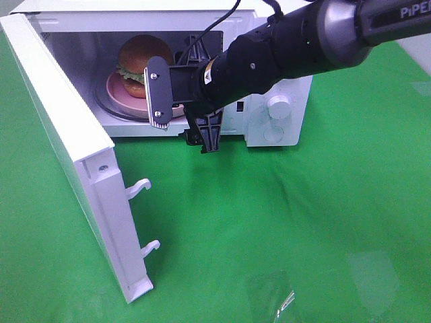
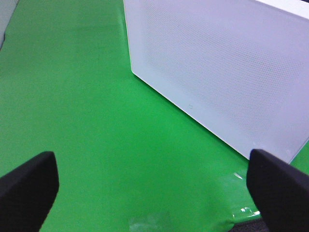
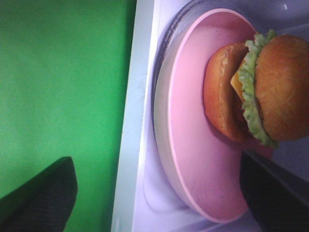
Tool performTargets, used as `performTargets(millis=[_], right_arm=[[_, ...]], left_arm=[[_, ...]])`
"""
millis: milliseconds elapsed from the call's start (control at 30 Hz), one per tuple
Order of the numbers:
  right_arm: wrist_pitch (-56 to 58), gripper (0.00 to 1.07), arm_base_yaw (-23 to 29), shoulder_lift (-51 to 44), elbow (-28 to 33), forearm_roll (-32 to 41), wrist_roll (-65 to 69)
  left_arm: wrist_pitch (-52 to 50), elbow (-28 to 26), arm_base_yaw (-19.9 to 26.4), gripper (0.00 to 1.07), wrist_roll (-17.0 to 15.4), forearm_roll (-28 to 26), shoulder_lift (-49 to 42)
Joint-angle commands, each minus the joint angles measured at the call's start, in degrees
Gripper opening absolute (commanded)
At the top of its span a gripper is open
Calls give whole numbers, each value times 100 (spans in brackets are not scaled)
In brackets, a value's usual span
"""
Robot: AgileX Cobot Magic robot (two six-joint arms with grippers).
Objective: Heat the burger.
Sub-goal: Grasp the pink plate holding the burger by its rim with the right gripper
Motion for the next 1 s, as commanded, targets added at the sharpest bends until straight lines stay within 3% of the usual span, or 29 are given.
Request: performTargets(millis=[33, 367, 1000], right_arm=[[-23, 88, -6, 155, -206, -6, 23], [264, 85, -258, 888, -1146, 6, 29], [418, 83, -332, 1662, -2280, 120, 533]], left_arm=[[-34, 23, 34, 98, -23, -11, -34], [-29, 23, 34, 98, -23, 11, -34], [-29, 23, 34, 98, -23, 11, -34]])
